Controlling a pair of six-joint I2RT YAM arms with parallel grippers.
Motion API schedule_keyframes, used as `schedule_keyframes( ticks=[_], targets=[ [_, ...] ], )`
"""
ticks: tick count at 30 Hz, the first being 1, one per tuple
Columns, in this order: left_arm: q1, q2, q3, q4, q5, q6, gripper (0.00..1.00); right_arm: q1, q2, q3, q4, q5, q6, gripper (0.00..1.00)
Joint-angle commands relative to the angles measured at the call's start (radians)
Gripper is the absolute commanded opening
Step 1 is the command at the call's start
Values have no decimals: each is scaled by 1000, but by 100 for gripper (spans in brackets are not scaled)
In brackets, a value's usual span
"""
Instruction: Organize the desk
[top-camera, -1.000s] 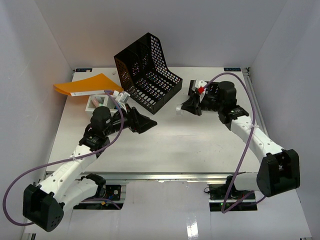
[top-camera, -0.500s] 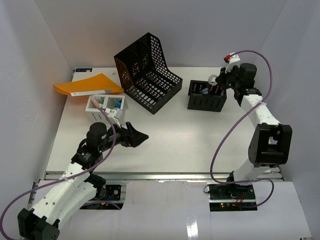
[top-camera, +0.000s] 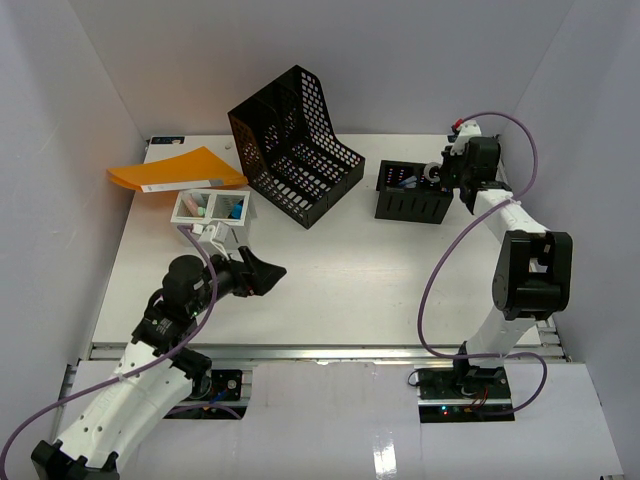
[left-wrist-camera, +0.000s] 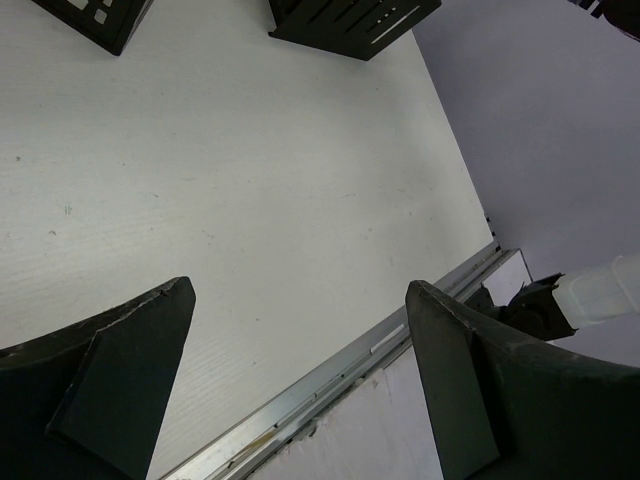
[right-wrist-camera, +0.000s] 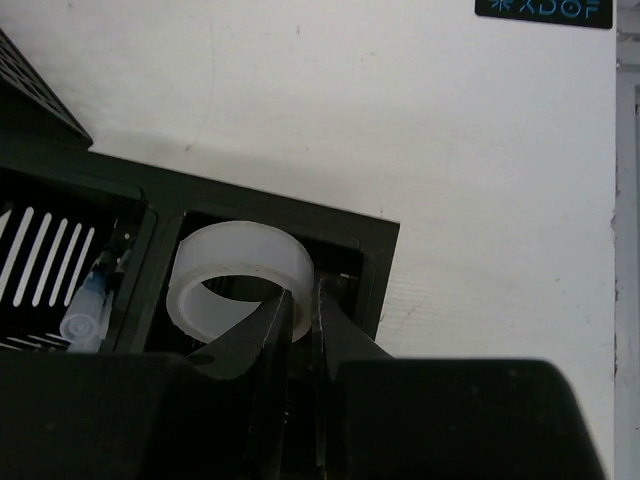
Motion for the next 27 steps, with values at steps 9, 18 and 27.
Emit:
schedule_keyframes(
  ticks=[9, 18, 27],
  targets=[
    [5, -13, 15, -34, -67, -8, 98, 3, -85, -77, 65, -6, -11, 27],
    [5, 11, 55, -44, -97, -4, 98, 4, -116, -81, 63, -46, -36, 62],
    [5, 154, 170, -84, -197, 27, 98, 4, -367, -124, -37, -280, -146, 71]
  ],
)
